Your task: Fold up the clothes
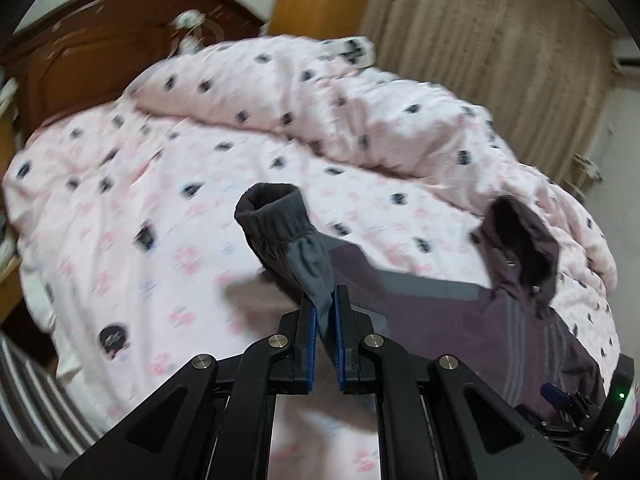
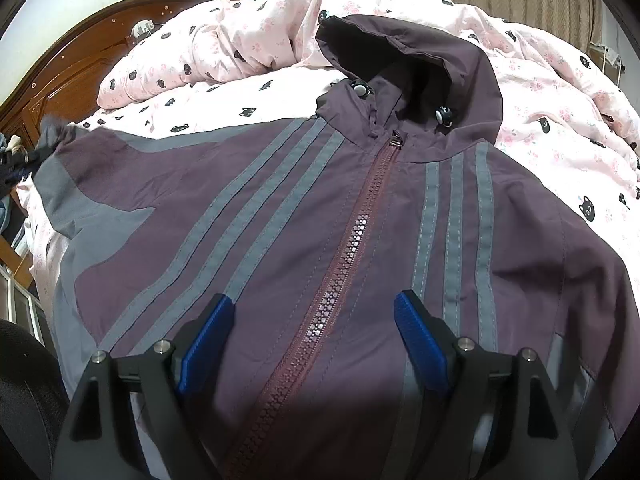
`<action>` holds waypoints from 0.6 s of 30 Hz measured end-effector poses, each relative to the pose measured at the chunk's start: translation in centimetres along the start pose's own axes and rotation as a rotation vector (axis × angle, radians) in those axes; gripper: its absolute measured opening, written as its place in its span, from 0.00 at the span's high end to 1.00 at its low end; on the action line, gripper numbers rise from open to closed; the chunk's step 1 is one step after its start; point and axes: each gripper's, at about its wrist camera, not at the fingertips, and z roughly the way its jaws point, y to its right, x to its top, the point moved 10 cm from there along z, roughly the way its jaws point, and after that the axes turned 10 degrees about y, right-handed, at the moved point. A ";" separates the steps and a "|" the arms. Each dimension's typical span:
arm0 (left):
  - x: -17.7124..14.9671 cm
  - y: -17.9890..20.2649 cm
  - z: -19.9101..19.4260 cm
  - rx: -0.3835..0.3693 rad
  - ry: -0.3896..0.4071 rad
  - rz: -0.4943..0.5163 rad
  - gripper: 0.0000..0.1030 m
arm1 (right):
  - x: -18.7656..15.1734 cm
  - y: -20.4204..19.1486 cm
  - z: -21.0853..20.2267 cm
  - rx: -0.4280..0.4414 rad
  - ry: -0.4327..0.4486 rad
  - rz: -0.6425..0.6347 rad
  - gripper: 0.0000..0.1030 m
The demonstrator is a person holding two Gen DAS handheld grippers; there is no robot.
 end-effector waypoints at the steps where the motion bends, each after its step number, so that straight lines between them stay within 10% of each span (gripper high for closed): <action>1: -0.4 -0.7 0.3 0.008 -0.019 -0.026 0.94 | 0.0 0.0 0.0 0.000 0.000 0.000 0.17; 11: -4.5 -6.8 2.2 0.014 -0.193 -0.385 0.86 | 0.0 0.0 0.1 0.000 -0.001 0.002 0.17; 18: -1.3 -8.1 -0.6 0.067 0.006 -0.365 0.73 | 0.0 0.0 0.1 0.000 -0.003 0.002 0.17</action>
